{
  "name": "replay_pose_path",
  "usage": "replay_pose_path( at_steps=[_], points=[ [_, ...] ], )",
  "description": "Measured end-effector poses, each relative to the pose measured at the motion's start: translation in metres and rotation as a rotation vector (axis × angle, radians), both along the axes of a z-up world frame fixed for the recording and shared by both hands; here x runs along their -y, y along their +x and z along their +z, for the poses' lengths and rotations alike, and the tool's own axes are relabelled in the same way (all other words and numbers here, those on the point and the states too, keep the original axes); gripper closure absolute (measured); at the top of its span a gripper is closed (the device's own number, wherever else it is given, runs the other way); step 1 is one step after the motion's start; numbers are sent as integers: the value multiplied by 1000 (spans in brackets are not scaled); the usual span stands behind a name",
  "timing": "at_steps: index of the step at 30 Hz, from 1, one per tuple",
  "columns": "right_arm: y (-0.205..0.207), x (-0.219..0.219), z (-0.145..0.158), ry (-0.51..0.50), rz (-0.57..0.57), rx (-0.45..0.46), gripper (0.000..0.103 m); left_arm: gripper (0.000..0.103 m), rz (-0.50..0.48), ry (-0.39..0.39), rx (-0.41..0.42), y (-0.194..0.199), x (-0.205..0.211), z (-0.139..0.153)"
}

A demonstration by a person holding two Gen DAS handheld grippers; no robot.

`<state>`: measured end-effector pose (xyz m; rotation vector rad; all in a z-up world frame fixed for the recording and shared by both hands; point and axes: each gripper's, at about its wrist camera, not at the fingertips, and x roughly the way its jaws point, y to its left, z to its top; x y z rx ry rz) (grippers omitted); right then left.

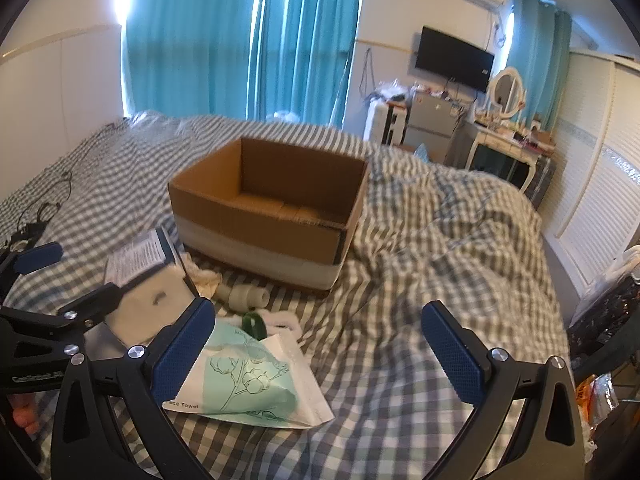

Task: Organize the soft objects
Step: 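Grasp the white tissue pack with the left gripper while the right grasps the green towel bag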

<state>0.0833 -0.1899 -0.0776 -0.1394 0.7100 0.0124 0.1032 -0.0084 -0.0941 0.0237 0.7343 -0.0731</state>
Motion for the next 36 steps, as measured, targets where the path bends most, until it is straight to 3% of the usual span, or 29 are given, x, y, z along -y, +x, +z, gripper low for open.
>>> replay_pose_path(
  at_steps=[6, 8, 9, 10, 14, 19, 21, 23, 28, 33, 36],
  points=[
    [16, 2, -22, 32, 20, -73, 0, 3, -28, -16, -49, 19, 7, -19],
    [20, 3, -27, 46, 25, -91, 0, 14, -42, -15, -50, 22, 7, -21],
    [22, 4, -29, 52, 28, -101, 0, 31, -59, -20, -54, 24, 8, -22],
    [22, 4, -30, 58, 33, -110, 0, 41, -72, -23, -57, 25, 8, -22],
    [27, -1, -43, 92, 71, -177, 3, 58, -98, -5, -35, 27, 10, -22],
    [35, -8, -65, 126, 121, -293, 21, 75, -114, -13, -20, 25, 5, -18],
    [38, -9, -74, 162, 145, -345, 33, 78, -114, -19, -11, 23, 3, -16],
    [39, -10, -83, 185, 158, -379, 55, 81, -110, -20, 0, 22, 0, -12],
    [32, -11, -76, 170, 155, -342, 82, 86, -102, -33, 19, 18, -8, -1],
    [21, -9, -47, 157, 144, -238, 88, 89, -107, -33, 62, 12, -10, 16],
    [21, -2, -27, 153, 132, -184, 90, 98, -112, -29, 101, 12, -11, 31]
  ],
)
